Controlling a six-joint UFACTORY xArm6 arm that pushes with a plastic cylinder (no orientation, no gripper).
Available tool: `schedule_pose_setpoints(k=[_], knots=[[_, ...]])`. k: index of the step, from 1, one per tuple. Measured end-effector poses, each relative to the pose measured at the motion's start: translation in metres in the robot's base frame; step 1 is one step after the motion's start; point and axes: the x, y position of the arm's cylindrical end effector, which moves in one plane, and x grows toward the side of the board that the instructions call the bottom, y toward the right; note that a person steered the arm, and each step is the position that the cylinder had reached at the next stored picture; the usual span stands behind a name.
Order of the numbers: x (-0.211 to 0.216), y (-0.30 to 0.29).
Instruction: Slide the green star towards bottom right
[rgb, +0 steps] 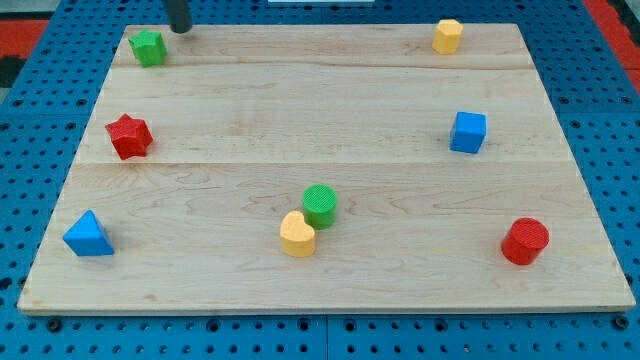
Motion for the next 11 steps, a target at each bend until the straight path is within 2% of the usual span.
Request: schedule_pose_setpoints(k=[1, 2, 5, 6, 7, 8, 9, 10, 11], knots=[[0.0, -0.071], [0.018, -0.078], [0.119, 0.009], [0.133, 0.029], [0.112, -0.004], [0.065, -0.055], [0.037, -0.033], [0.071, 0.03], [0.073, 0.066]])
